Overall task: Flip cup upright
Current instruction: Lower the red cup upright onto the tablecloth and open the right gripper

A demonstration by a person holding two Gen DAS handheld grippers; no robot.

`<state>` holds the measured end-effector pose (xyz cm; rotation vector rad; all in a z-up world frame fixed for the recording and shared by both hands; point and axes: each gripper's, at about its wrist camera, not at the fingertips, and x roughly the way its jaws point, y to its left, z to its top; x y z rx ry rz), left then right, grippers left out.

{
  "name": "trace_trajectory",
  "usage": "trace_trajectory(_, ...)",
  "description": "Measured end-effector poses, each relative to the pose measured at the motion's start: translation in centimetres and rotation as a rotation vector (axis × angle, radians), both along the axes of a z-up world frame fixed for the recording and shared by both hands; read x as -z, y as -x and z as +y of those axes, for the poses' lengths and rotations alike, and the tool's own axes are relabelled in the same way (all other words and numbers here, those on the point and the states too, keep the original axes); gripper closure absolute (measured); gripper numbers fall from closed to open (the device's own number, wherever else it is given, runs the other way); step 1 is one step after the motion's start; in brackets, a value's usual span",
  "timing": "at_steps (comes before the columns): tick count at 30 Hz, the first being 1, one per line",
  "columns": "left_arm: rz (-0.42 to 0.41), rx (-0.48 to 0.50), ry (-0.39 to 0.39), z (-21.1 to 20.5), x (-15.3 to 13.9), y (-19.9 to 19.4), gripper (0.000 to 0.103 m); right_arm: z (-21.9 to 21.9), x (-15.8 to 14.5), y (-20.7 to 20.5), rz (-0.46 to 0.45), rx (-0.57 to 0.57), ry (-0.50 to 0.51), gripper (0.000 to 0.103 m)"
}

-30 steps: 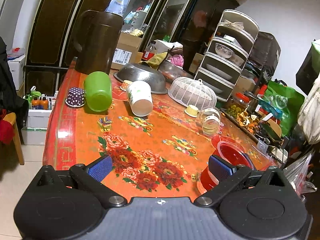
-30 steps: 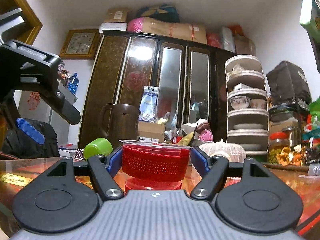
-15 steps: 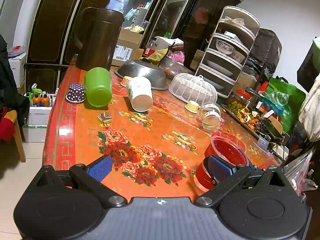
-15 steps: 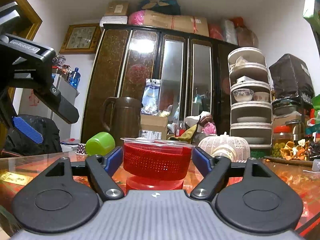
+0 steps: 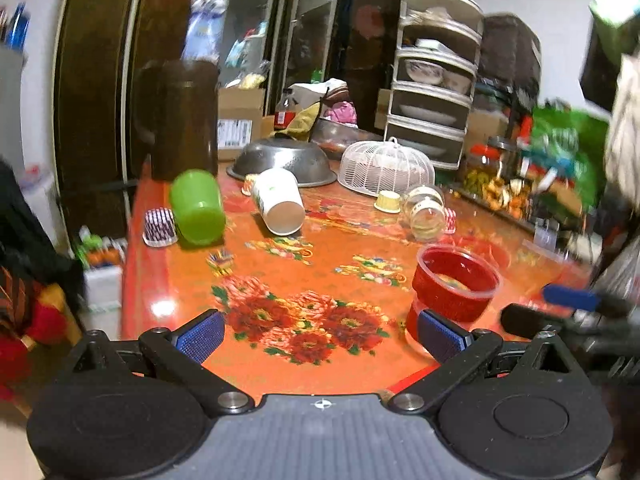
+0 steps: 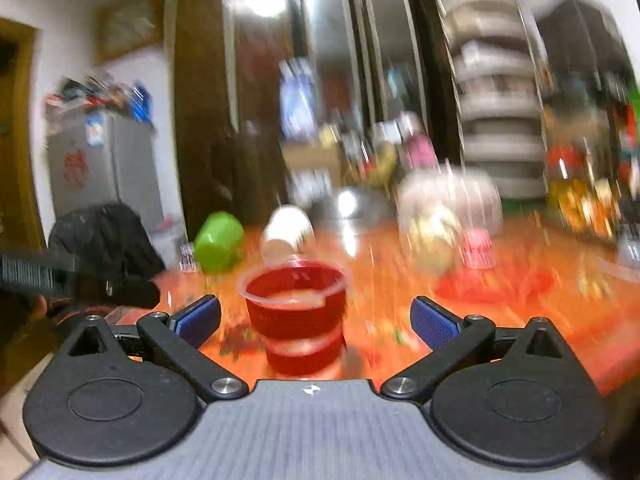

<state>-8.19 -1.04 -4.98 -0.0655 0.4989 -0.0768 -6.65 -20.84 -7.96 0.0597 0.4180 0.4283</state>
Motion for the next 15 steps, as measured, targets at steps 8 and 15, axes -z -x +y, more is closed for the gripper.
trace_trajectory(8,-0.004,0.075,-0.004,-2.0,-4.2,2.6,0.0,-0.6,-3.7,4.9,0.038,-0.005,0.094,0.001)
trace_trajectory(15,0.012,0.103,0.011,-2.9,-6.3,2.2,0.0,-1.9,-4.7,3.7,0.059,0.002,0.067,0.001)
